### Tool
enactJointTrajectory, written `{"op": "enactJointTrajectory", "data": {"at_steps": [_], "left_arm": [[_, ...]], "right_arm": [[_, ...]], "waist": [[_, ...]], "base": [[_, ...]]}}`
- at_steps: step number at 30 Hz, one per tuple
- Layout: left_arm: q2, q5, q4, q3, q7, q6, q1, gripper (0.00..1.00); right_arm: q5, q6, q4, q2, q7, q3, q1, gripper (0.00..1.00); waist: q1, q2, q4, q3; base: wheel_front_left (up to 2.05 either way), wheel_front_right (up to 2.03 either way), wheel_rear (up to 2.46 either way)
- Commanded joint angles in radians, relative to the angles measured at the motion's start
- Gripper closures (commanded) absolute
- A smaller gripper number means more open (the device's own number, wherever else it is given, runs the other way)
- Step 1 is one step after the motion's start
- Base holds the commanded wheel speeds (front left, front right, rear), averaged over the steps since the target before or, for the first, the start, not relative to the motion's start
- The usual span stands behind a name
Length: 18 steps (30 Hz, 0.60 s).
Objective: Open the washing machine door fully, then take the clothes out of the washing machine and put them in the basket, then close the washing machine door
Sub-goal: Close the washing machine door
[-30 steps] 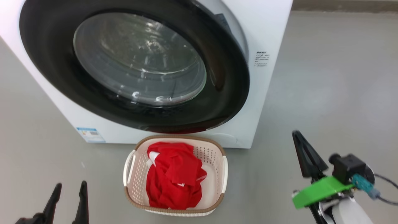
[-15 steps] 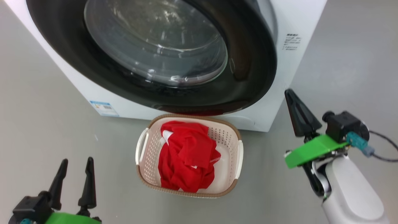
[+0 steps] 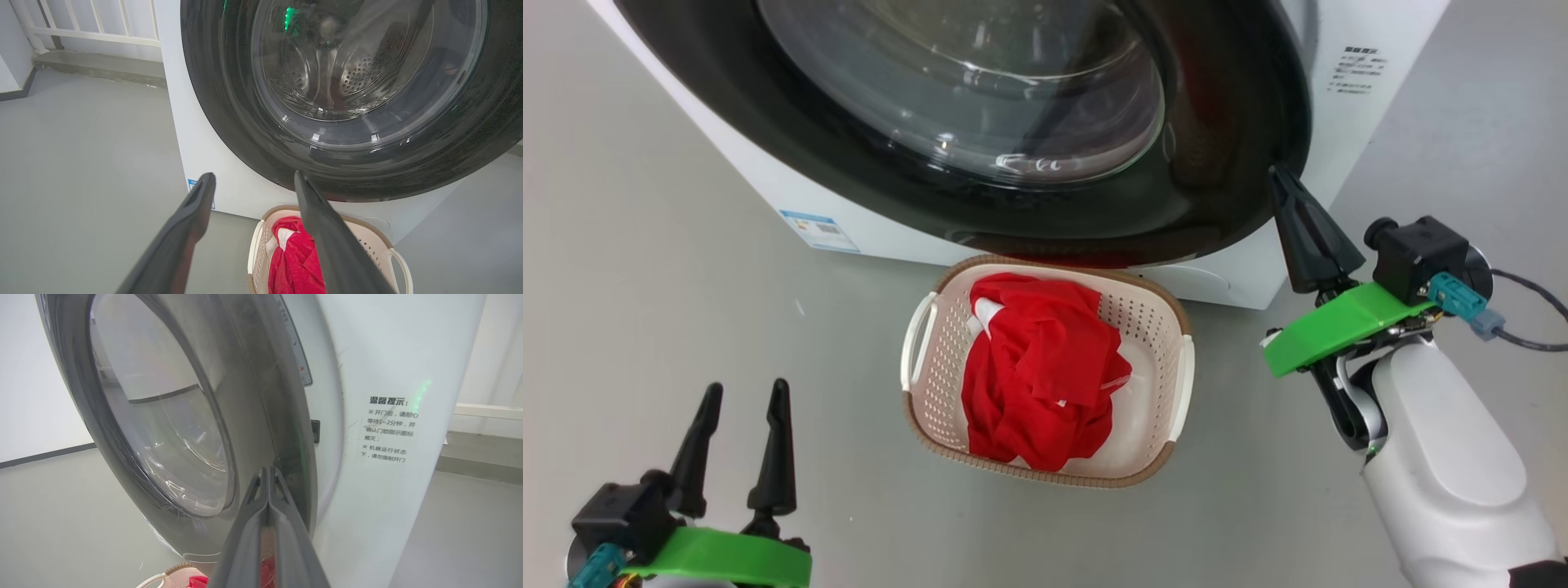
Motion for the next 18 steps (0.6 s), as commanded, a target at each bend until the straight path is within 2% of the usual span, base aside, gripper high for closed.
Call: {"op": "enactJointTrajectory", "data": {"at_steps": [1, 18], "left_arm": [[0.018, -0.003, -0.02, 0.029, -0.009, 0.001, -0.031, 0.0], [0.011, -0.018, -0.023, -0.008, -0.009, 0.001, -0.066, 0.0]], "right_arm": [[0.005, 0.006, -0.017, 0.009, -0.006, 0.011, -0.033, 1.0], [-0.001, 0.006, -0.012, 0.005, -0.006, -0.052, -0.13, 1.0]], "waist": [[0.0, 0.0, 0.012, 0.013], [0.0, 0.0, 0.049, 0.065]], "base": [[0.0, 0.0, 0.0], [0.0, 0.0, 0.0]]}}
